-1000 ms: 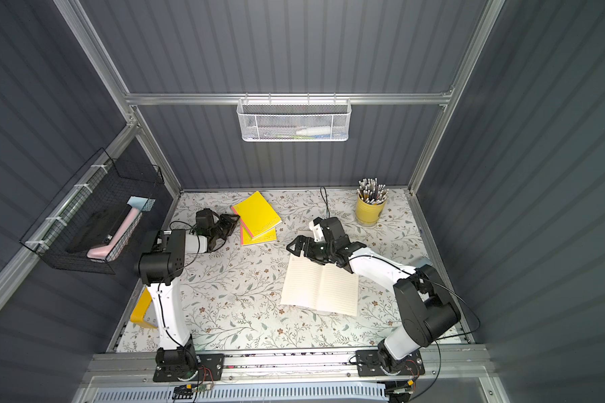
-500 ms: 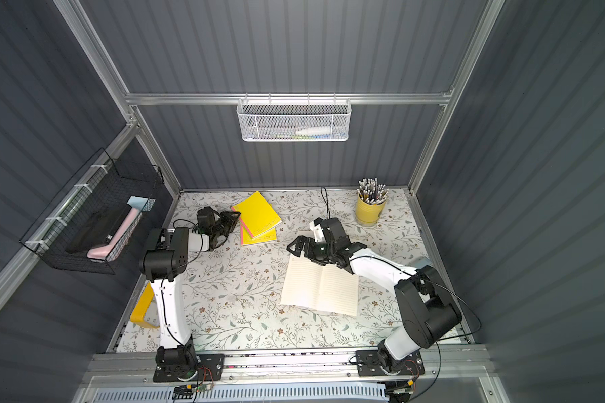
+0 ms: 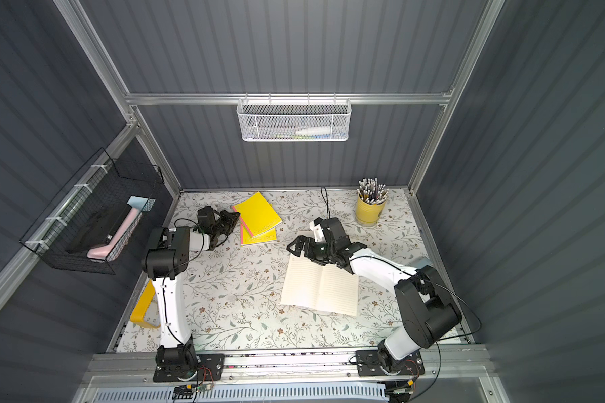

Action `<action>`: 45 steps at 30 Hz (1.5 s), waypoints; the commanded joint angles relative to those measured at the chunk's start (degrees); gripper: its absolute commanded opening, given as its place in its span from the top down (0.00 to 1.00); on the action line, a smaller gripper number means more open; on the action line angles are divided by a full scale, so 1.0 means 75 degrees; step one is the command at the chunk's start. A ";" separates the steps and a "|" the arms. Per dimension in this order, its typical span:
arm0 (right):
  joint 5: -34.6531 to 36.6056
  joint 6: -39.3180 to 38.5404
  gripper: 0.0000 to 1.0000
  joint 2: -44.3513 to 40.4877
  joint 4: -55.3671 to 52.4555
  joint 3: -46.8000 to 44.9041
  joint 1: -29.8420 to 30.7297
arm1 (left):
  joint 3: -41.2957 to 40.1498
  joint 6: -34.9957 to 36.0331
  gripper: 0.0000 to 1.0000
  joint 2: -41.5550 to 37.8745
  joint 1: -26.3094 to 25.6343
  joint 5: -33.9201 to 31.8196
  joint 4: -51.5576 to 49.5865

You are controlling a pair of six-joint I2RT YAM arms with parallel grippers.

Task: Close the notebook
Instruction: Adjust the notebook at the notebook.

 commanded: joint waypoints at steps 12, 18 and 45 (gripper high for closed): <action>0.0004 0.0023 0.01 -0.0032 0.0126 -0.0130 -0.0005 | -0.0032 0.0641 1.00 0.0094 0.0002 0.0500 -0.0469; 0.0002 0.0082 0.01 -0.0068 0.0161 -0.0152 0.0028 | 0.0685 0.1517 1.00 -0.0147 0.0025 0.1083 -0.1415; 0.0153 0.0176 0.01 -0.0231 0.0173 -0.0228 0.0249 | 0.2184 0.3547 1.00 -0.0569 0.0095 0.2180 -0.3788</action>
